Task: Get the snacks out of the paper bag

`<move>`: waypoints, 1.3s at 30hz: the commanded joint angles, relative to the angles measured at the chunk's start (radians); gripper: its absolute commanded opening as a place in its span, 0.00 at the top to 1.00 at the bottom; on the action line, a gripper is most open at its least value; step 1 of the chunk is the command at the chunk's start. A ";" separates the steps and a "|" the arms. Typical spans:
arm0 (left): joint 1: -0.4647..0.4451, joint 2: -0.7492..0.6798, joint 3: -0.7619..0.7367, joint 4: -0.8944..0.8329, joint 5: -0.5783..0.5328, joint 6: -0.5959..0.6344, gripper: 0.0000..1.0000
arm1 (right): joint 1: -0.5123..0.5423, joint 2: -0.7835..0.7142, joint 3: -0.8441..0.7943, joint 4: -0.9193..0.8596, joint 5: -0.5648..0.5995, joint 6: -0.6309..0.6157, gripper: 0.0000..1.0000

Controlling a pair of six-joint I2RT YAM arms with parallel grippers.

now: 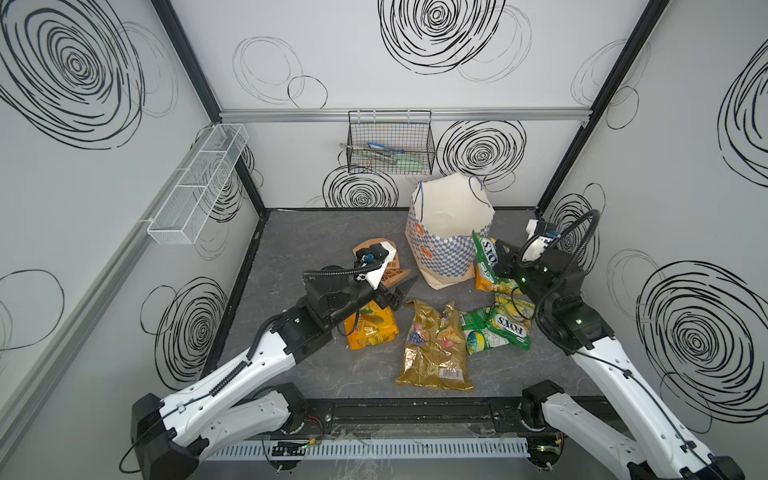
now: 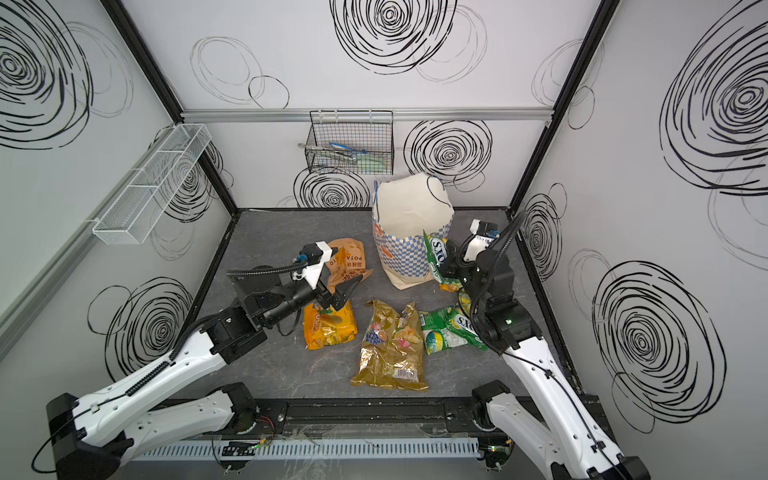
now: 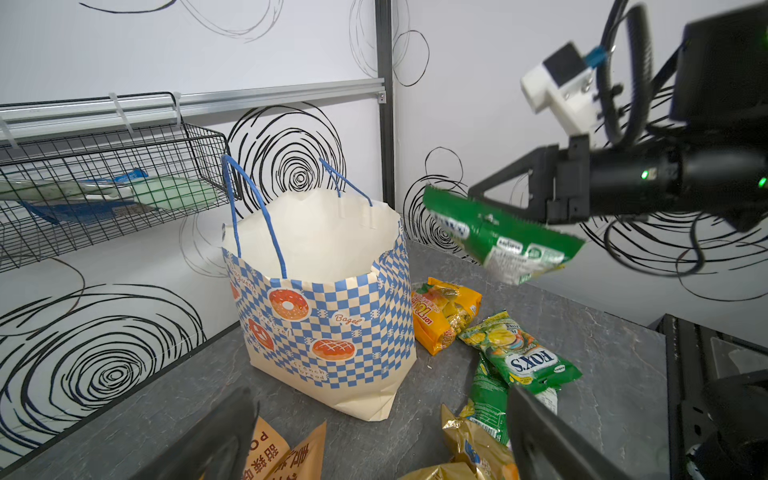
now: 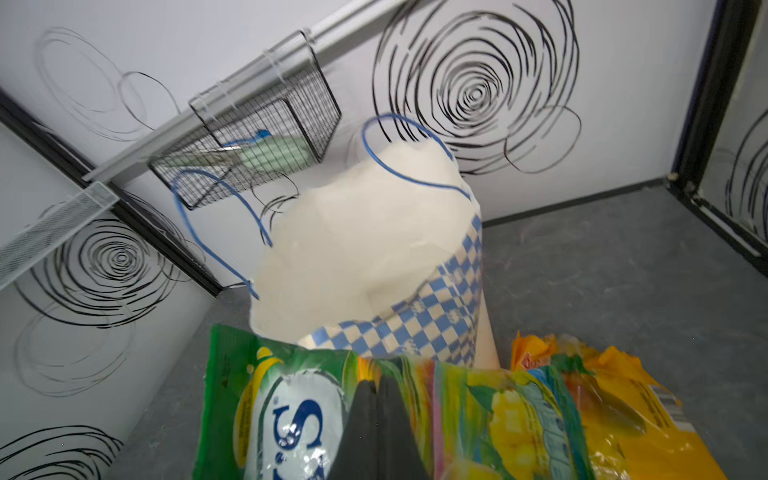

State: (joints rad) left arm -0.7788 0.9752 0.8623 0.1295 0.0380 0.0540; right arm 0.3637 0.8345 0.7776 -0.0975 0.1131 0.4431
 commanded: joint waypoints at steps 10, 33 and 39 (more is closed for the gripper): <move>-0.034 0.126 0.042 0.004 0.306 0.067 0.04 | -0.017 0.195 -0.274 0.333 -0.012 0.138 0.99; -0.053 -0.066 -0.222 0.159 -0.364 -0.249 0.04 | -0.141 0.023 -0.277 0.297 0.220 -0.040 0.09; 0.298 -0.192 -0.365 0.200 -0.563 -0.294 0.04 | -0.372 0.136 -0.367 0.494 0.096 -0.075 0.01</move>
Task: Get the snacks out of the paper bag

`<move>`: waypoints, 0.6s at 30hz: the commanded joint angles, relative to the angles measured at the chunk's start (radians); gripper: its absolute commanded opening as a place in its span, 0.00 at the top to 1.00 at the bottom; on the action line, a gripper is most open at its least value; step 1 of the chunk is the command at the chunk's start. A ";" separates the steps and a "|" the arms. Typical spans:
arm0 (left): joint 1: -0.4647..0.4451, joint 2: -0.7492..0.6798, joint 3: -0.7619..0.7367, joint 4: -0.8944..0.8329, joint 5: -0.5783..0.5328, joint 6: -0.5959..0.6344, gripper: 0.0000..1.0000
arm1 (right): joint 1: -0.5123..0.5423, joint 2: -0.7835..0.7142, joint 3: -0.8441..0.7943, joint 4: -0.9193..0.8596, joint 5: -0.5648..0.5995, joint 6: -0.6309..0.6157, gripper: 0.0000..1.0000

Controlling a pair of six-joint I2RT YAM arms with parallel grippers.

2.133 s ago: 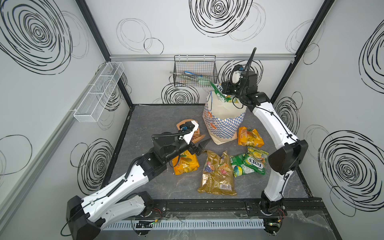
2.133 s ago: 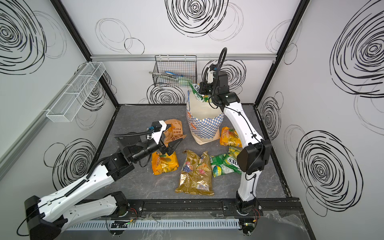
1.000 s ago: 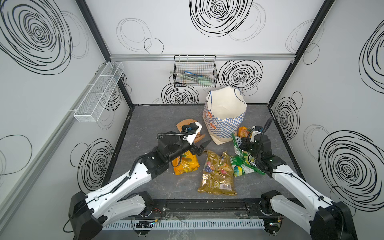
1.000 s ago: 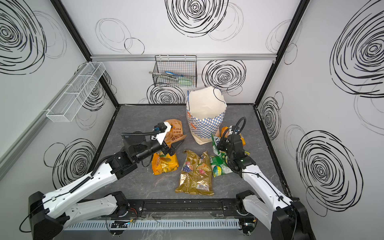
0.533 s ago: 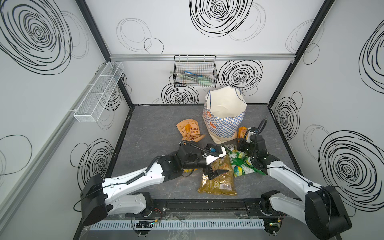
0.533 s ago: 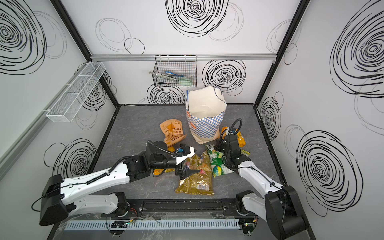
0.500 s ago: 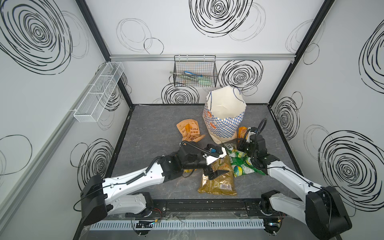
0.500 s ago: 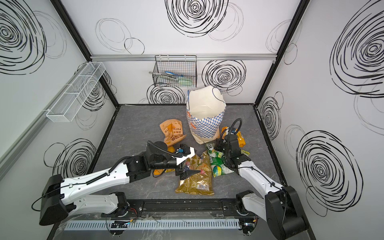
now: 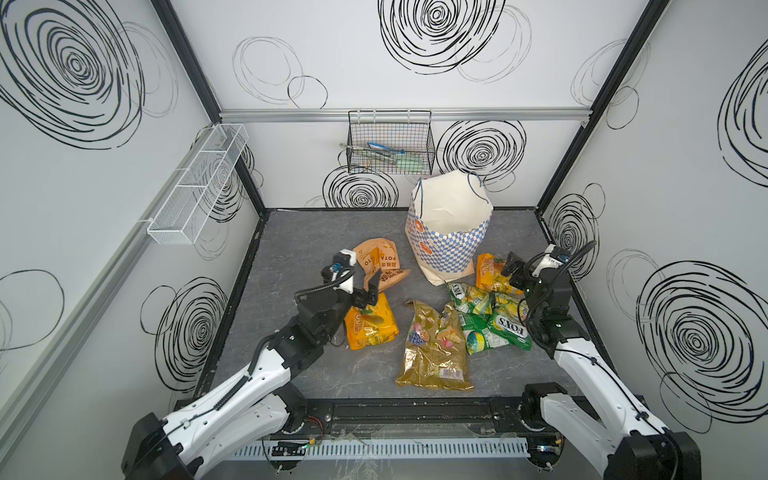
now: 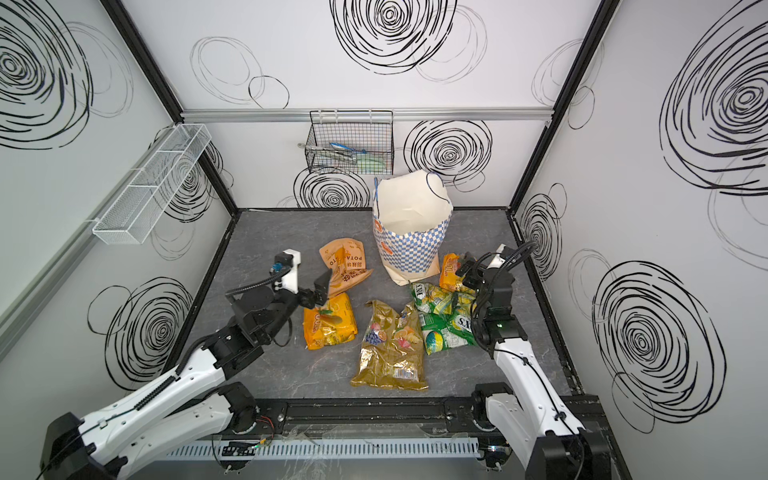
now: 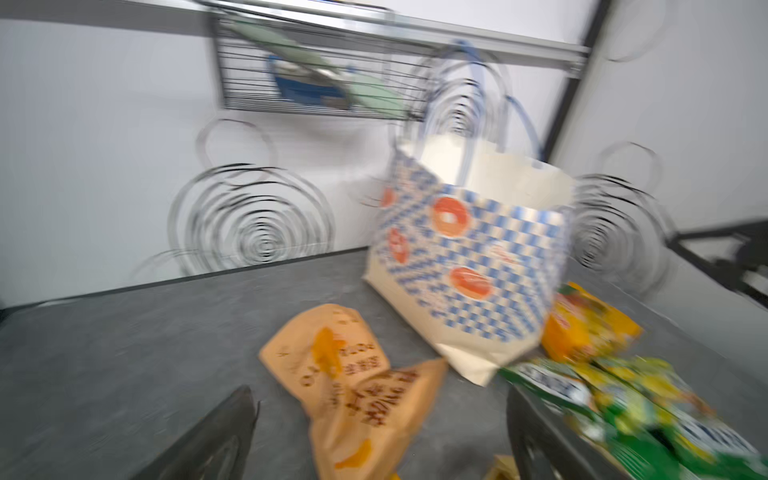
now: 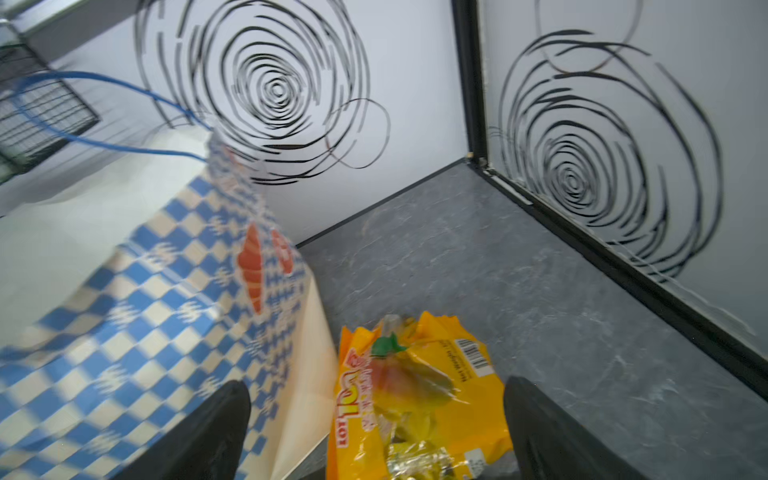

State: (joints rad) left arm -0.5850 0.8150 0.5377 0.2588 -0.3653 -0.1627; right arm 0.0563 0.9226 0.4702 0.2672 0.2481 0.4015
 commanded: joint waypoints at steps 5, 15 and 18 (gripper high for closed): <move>0.402 0.045 -0.077 0.151 0.045 -0.164 0.04 | -0.072 0.249 -0.127 0.431 -0.049 -0.183 0.03; 0.664 0.289 -0.189 0.318 -0.007 -0.182 0.04 | 0.048 0.396 -0.101 0.552 0.085 -0.342 0.03; 0.643 0.384 -0.225 0.436 -0.027 -0.133 0.04 | 0.052 0.430 -0.241 0.777 0.067 -0.357 0.03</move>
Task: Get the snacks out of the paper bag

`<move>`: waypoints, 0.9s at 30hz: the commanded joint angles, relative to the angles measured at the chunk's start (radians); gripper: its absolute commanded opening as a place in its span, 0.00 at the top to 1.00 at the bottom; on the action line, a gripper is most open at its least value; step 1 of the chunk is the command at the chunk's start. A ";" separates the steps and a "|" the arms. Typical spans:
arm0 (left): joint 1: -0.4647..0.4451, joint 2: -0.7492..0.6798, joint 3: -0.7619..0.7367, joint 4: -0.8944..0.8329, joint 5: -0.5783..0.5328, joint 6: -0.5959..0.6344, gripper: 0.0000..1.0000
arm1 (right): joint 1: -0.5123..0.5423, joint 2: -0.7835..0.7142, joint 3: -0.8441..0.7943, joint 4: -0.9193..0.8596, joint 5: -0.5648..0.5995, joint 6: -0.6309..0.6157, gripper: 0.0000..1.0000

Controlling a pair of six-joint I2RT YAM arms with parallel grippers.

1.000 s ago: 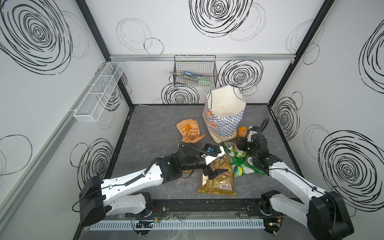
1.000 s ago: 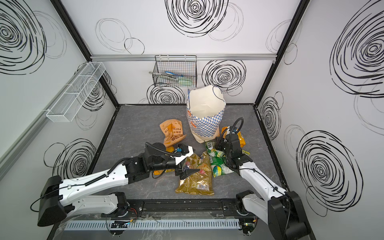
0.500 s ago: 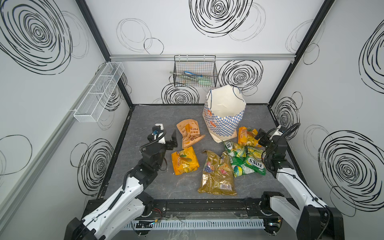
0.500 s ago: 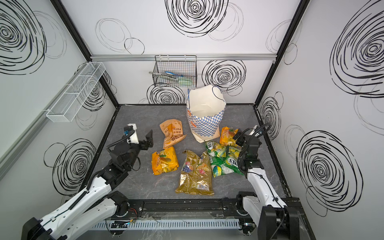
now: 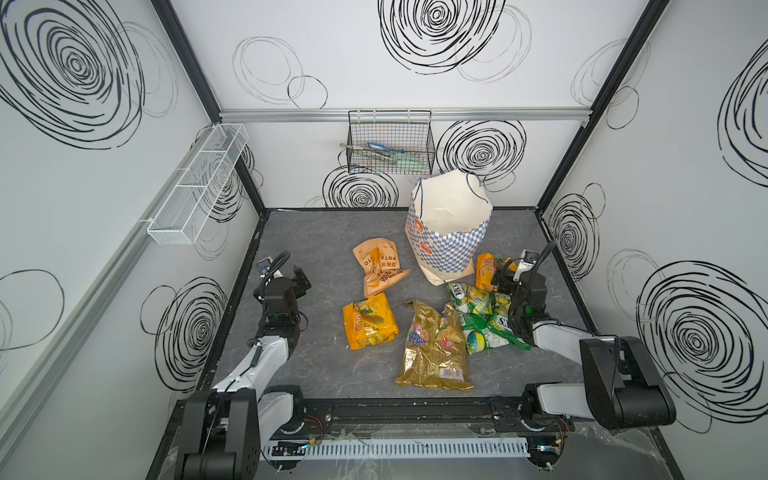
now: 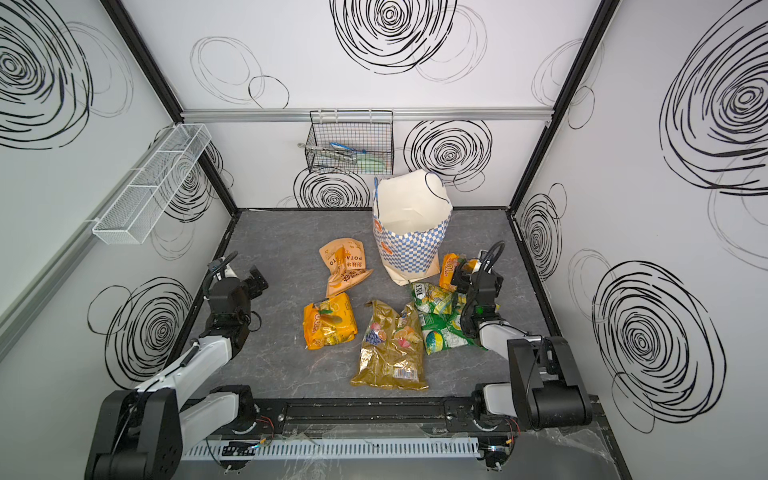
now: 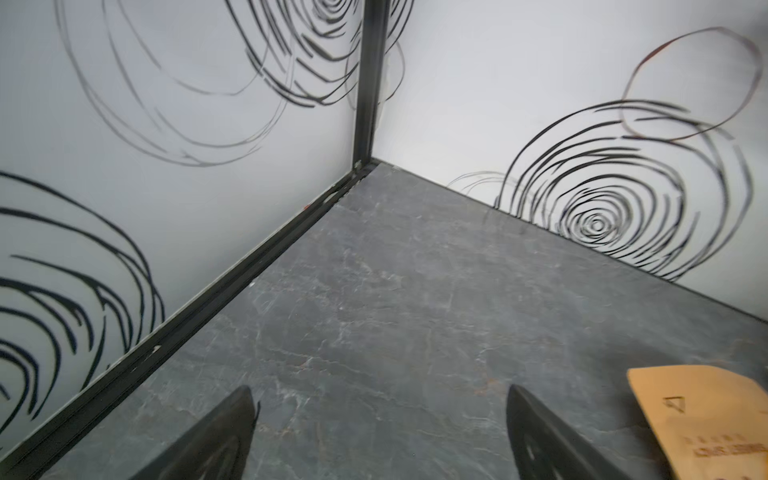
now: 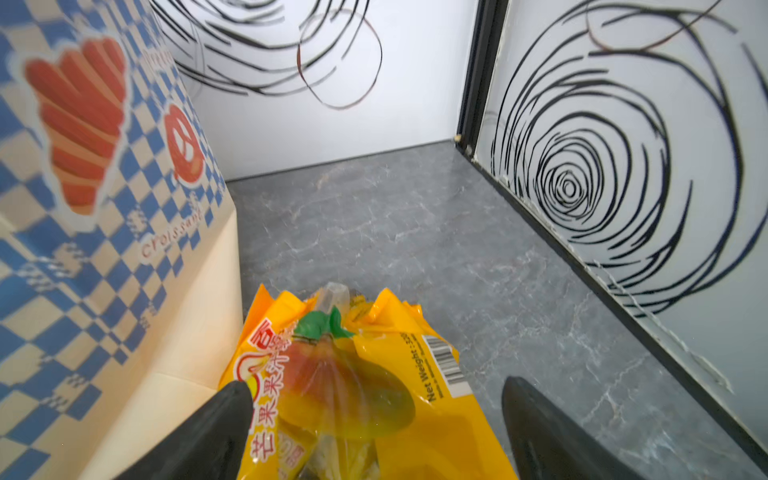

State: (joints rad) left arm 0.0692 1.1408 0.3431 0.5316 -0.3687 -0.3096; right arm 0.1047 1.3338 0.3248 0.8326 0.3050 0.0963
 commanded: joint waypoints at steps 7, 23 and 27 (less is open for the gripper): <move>-0.121 0.155 -0.117 0.534 0.092 0.238 0.04 | -0.006 0.071 -0.108 0.292 -0.072 -0.074 0.03; -0.150 0.342 -0.178 0.861 0.124 0.276 0.04 | -0.078 0.142 -0.068 0.268 -0.136 -0.012 0.03; -0.190 0.362 -0.187 0.916 0.061 0.307 0.04 | -0.079 0.143 -0.070 0.270 -0.137 -0.013 0.03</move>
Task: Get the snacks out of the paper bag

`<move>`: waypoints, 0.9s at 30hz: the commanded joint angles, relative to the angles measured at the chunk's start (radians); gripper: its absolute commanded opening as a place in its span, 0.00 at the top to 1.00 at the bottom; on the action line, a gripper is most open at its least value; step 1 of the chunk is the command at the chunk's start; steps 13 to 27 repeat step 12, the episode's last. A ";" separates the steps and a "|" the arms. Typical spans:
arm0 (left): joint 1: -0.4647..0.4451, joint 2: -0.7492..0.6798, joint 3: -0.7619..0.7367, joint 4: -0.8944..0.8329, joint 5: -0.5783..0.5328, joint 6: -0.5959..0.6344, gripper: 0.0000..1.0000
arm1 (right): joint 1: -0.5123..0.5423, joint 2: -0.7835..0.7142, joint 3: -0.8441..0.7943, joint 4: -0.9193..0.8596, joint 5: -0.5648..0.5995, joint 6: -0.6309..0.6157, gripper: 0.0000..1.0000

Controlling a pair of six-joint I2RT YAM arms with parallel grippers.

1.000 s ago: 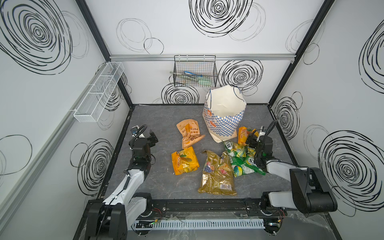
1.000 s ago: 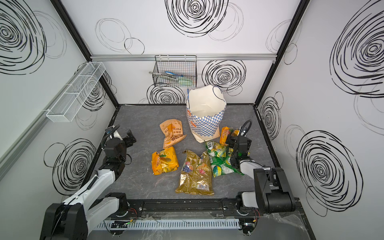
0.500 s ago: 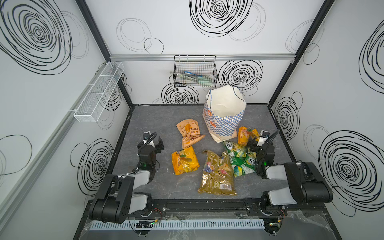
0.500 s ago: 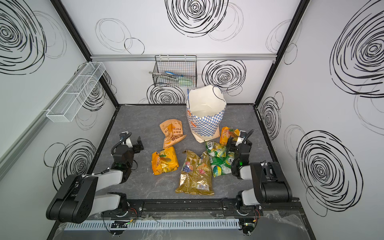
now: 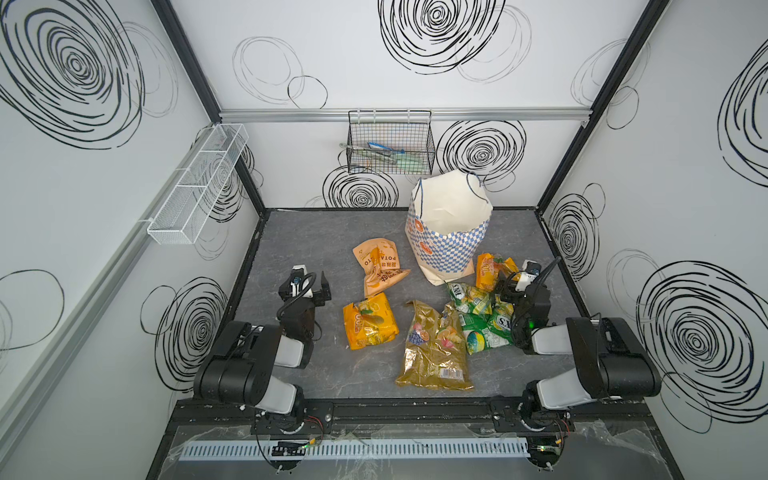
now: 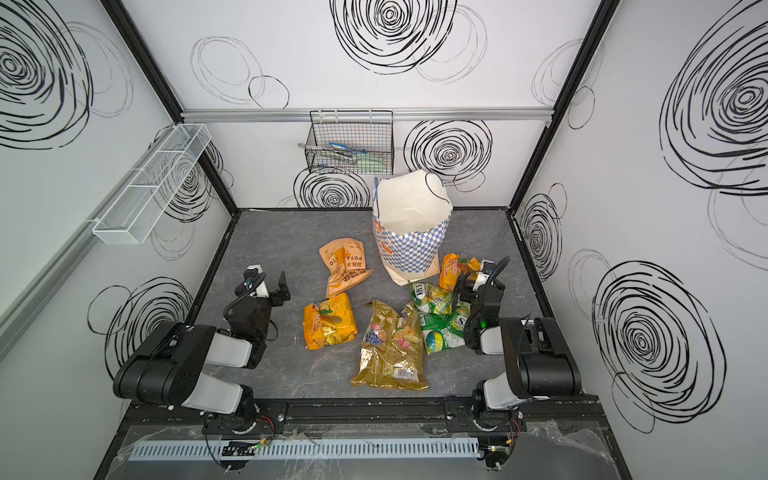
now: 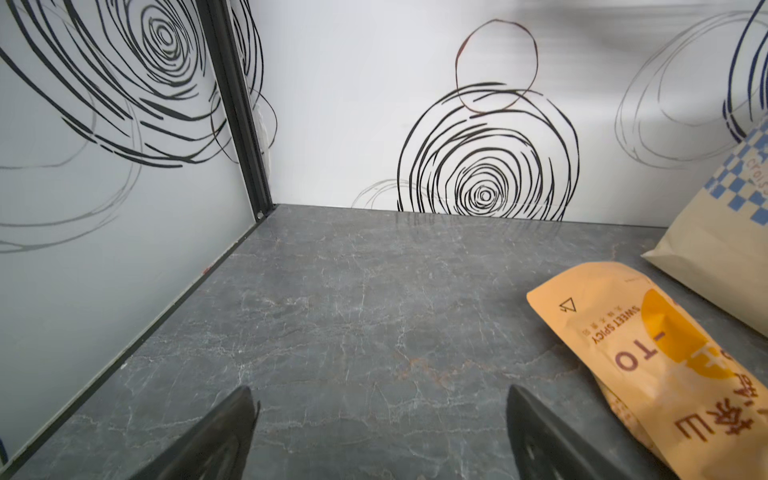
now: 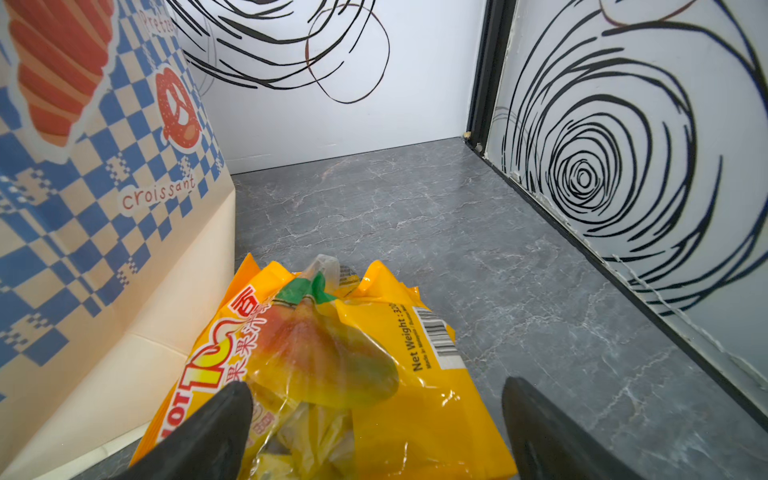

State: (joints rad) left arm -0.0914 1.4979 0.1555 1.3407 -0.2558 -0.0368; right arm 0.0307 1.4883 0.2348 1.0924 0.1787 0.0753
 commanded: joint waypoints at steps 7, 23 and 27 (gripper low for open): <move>-0.034 0.007 -0.002 0.113 -0.059 0.039 0.04 | -0.006 -0.007 0.030 -0.002 -0.014 0.009 0.03; -0.033 0.009 -0.002 0.115 -0.059 0.040 0.04 | -0.007 -0.015 0.019 0.009 -0.015 0.009 0.03; -0.033 0.009 -0.002 0.115 -0.059 0.040 0.04 | -0.007 -0.015 0.019 0.009 -0.015 0.009 0.03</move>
